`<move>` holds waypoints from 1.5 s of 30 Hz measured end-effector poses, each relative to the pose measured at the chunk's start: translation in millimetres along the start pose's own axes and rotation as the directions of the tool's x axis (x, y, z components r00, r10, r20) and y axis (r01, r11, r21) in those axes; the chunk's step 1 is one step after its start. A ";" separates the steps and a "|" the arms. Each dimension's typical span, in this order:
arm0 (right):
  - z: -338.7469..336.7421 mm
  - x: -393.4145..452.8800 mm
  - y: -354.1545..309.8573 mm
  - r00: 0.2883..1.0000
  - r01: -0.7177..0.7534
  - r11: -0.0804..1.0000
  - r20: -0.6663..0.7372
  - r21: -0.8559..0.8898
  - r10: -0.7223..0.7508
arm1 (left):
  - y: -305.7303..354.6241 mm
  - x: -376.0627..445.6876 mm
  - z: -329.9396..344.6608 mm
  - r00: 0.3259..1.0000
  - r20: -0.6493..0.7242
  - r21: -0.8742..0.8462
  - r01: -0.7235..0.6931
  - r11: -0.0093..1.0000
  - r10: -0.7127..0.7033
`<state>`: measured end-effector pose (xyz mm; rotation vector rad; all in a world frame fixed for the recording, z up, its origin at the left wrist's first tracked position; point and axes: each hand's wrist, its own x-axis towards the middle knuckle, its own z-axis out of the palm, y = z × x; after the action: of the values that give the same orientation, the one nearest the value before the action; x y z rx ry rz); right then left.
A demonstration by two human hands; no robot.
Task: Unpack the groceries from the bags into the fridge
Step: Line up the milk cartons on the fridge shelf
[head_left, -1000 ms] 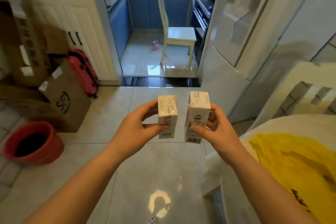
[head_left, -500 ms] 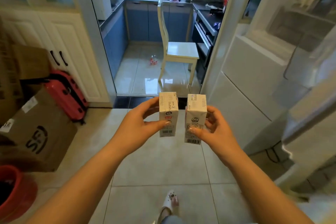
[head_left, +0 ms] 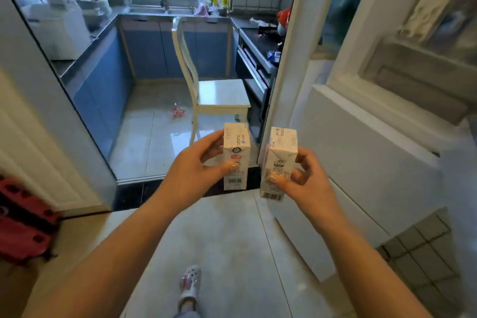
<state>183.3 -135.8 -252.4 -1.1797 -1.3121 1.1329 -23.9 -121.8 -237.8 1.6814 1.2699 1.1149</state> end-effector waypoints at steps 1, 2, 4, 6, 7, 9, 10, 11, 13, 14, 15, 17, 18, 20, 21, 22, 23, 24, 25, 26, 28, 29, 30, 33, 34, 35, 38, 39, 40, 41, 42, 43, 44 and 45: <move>-3.0 18.4 -0.8 1.000 0.007 1.000 -0.023 -0.018 -0.008 | -3.8 26.6 0.9 1.000 0.023 -0.005 -0.022 1.000 0.022; -5.8 37.0 -2.5 0.998 0.016 0.999 -0.054 -0.033 -0.017 | -7.3 53.7 2.1 0.998 0.048 -0.015 -0.041 0.999 0.042; -12.8 75.6 -3.7 0.990 0.048 0.998 -0.131 -0.044 -0.054 | -14.1 108.5 4.9 0.991 0.099 -0.048 -0.088 0.995 0.093; -19.8 113.7 -5.3 0.974 0.072 0.996 -0.213 -0.044 -0.080 | -19.1 161.9 8.2 0.976 0.154 -0.087 -0.139 0.986 0.151; -23.9 132.3 -6.9 0.961 0.079 0.995 -0.261 -0.054 -0.090 | -19.4 187.8 10.5 0.966 0.186 -0.100 -0.161 0.982 0.178; -34.4 166.5 -10.6 0.926 0.082 0.991 -0.361 -0.102 -0.114 | -18.3 237.1 17.5 0.944 0.254 -0.141 -0.180 0.973 0.212; -40.5 181.5 -12.9 0.905 0.076 0.988 -0.406 -0.136 -0.126 | -17.3 259.5 22.3 0.932 0.285 -0.170 -0.181 0.969 0.224; -47.4 195.1 -15.1 0.881 0.063 0.983 -0.452 -0.174 -0.137 | -15.5 280.9 28.1 0.918 0.316 -0.197 -0.184 0.963 0.240; -62.3 218.3 -20.2 0.836 0.028 0.972 -0.528 -0.234 -0.151 | -10.1 318.7 42.6 0.886 0.368 -0.229 -0.208 0.951 0.282; -70.4 227.6 -22.1 0.815 0.008 0.969 -0.560 -0.246 -0.149 | -6.7 335.0 51.3 0.868 0.393 -0.242 -0.222 0.945 0.304; -78.3 235.7 -24.1 0.796 -0.004 0.969 -0.588 -0.245 -0.145 | -2.6 349.7 60.9 0.846 0.422 -0.254 -0.235 0.938 0.326; -95.7 249.5 -27.3 0.759 -0.007 0.970 -0.633 -0.244 -0.154 | 5.9 376.7 83.3 0.794 0.479 -0.288 -0.261 0.921 0.375; -105.1 256.0 -28.9 0.741 -0.004 0.969 -0.652 -0.246 -0.162 | 9.8 389.5 96.0 0.769 0.503 -0.308 -0.267 0.913 0.395; -126.0 268.3 -31.3 0.702 -0.004 0.969 -0.691 -0.248 -0.174 | 18.6 412.8 123.7 0.723 0.543 -0.346 -0.272 0.898 0.428; -137.9 273.7 -31.4 0.683 -0.007 0.967 -0.708 -0.254 -0.180 | 23.1 423.6 138.7 0.700 0.562 -0.362 -0.272 0.892 0.441; -150.8 279.2 -30.9 0.664 -0.012 0.966 -0.724 -0.259 -0.185 | 27.5 434.2 154.8 0.678 0.576 -0.378 -0.273 0.884 0.456; -164.8 285.0 -30.9 0.649 -0.010 0.965 -0.737 -0.261 -0.192 | 32.3 444.9 171.6 0.660 0.584 -0.397 -0.275 0.876 0.472; -177.0 290.0 -30.7 0.636 -0.005 0.967 -0.747 -0.256 -0.195 | 36.6 453.6 186.0 0.651 0.584 -0.412 -0.276 0.868 0.484; -192.0 295.9 -31.3 0.621 0.011 0.968 -0.756 -0.252 -0.204 | 42.4 463.5 202.8 0.647 0.580 -0.423 -0.281 0.861 0.496; -209.0 302.1 -32.3 0.606 0.029 0.967 -0.765 -0.252 -0.218 | 49.8 473.8 220.7 0.642 0.574 -0.430 -0.292 0.854 0.508; -242.6 314.5 -38.6 0.579 0.081 0.965 -0.776 -0.250 -0.249 | 67.9 494.3 252.5 0.626 0.572 -0.450 -0.300 0.841 0.530; -259.2 320.7 -42.8 0.564 0.102 0.963 -0.783 -0.251 -0.264 | 79.0 504.3 267.3 0.616 0.577 -0.466 -0.291 0.836 0.536; -275.4 326.2 -46.9 0.548 0.113 0.959 -0.790 -0.258 -0.277 | 90.1 514.2 281.5 0.604 0.583 -0.479 -0.285 0.831 0.543; -321.1 342.0 -60.2 0.519 0.138 0.945 -0.791 -0.295 -0.323 | 123.3 537.7 319.0 0.586 0.558 -0.520 -0.305 0.798 0.588; -334.6 347.0 -65.1 0.511 0.146 0.939 -0.789 -0.311 -0.341 | 133.0 544.7 330.4 0.588 0.542 -0.537 -0.308 0.785 0.601; -347.7 352.0 -69.5 0.503 0.151 0.934 -0.788 -0.324 -0.355 | 141.6 551.8 341.5 0.589 0.529 -0.554 -0.307 0.774 0.611; -379.4 364.2 -79.8 0.475 0.145 0.920 -0.791 -0.363 -0.387 | 163.1 569.5 370.5 0.580 0.508 -0.599 -0.294 0.745 0.637; -388.9 367.3 -82.0 0.468 0.142 0.918 -0.791 -0.371 -0.393 | 168.9 574.2 379.3 0.575 0.501 -0.613 -0.293 0.734 0.647; -395.5 369.5 -83.6 0.466 0.137 0.917 -0.793 -0.374 -0.393 | 172.9 577.0 385.1 0.571 0.492 -0.623 -0.296 0.724 0.657; -403.4 371.7 -85.7 0.460 0.127 0.916 -0.795 -0.382 -0.395 | 177.3 580.6 392.8 0.562 0.486 -0.635 -0.300 0.712 0.669; -412.1 373.3 -87.5 0.454 0.111 0.914 -0.798 -0.391 -0.396 | 181.6 584.3 401.7 0.552 0.485 -0.644 -0.299 0.704 0.678; -420.4 374.7 -89.3 0.453 0.097 0.912 -0.798 -0.398 -0.397 | 185.2 587.9 409.8 0.544 0.490 -0.646 -0.298 0.703 0.681; -428.8 376.4 -91.0 0.455 0.084 0.913 -0.800 -0.399 -0.392 | 188.8 591.7 418.3 0.537 0.498 -0.645 -0.295 0.704 0.681; -437.4 378.0 -91.3 0.458 0.070 0.917 -0.804 -0.394 -0.380 | 191.5 595.1 427.2 0.532 0.503 -0.645 -0.294 0.706 0.681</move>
<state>604.0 242.1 -101.8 -1.4577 -0.7679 -0.0055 517.3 386.9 -90.6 1.8279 -0.0652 0.8140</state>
